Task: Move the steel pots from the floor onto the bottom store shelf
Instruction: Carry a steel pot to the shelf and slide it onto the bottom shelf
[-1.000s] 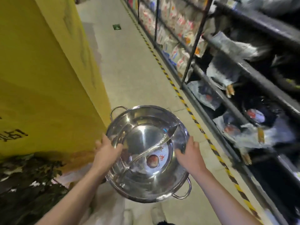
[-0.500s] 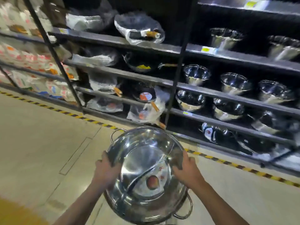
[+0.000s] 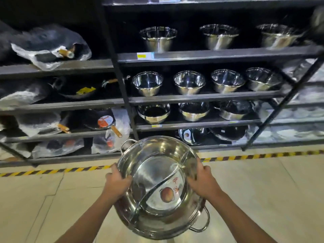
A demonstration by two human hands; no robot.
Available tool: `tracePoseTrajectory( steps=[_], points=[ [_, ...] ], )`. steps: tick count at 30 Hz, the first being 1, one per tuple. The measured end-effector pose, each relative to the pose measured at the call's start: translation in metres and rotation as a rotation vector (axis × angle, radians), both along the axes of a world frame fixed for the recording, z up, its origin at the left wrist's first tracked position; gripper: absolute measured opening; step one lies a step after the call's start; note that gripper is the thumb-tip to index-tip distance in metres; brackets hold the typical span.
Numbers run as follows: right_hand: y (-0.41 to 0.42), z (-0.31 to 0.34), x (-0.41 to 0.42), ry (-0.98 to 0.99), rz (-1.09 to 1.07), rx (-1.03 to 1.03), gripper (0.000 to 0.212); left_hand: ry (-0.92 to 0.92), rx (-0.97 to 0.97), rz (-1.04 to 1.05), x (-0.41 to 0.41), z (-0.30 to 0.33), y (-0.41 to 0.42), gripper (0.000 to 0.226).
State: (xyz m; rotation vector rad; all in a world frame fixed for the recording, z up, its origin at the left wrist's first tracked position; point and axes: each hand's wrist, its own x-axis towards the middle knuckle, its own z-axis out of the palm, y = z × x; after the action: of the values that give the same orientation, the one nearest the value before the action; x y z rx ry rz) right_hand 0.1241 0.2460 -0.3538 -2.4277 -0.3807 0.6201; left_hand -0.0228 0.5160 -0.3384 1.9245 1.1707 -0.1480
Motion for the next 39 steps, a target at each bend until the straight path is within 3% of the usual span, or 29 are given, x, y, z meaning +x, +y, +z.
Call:
tracePoseTrajectory(
  steps=[3, 10, 22, 25, 32, 39],
  points=[
    [0.002, -0.003, 0.025, 0.012, -0.017, -0.016, 0.095, 0.005, -0.002, -0.034, 0.028, -0.006, 0.006, 0.071],
    [0.040, -0.023, 0.073, 0.076, -0.044, -0.052, 0.076, 0.054, -0.084, -0.062, 0.084, -0.033, 0.050, 0.072],
    [0.099, -0.084, 0.159, 0.121, -0.100, -0.089, 0.078, 0.138, -0.158, -0.127, 0.189, -0.109, 0.112, 0.066],
    [0.103, -0.114, 0.186, 0.148, -0.066, -0.106, 0.076, 0.183, -0.180, -0.124, 0.211, -0.136, 0.119, 0.075],
    [0.100, -0.194, 0.243, 0.238, 0.004, -0.148, 0.074, 0.288, -0.205, -0.043, 0.254, -0.212, 0.115, 0.071],
    [0.099, -0.318, 0.292, 0.267, 0.014, -0.238, 0.061, 0.305, -0.213, -0.038, 0.295, -0.333, 0.111, 0.060]
  ],
)
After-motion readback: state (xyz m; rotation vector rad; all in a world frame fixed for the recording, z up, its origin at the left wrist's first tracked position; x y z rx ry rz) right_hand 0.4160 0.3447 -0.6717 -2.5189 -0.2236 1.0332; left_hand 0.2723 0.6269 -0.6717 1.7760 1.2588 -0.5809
